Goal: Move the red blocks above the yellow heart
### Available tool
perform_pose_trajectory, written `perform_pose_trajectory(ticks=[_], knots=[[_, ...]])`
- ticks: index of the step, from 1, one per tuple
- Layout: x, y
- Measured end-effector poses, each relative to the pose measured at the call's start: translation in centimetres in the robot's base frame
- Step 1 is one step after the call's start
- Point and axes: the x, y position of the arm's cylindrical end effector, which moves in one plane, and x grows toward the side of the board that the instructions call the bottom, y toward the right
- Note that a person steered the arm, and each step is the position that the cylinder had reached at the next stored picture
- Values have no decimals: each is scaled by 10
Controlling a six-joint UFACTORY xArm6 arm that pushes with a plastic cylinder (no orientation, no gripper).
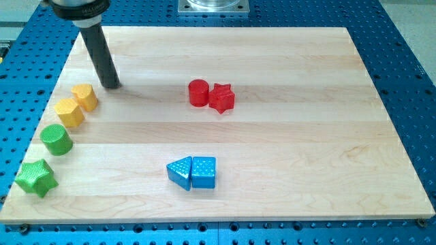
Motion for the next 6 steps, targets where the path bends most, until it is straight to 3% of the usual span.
perform_pose_trajectory(ticks=[1,2,3,4,5,6], knots=[[-5,85],[-37,184],[17,296],[76,243],[22,149],[19,85]])
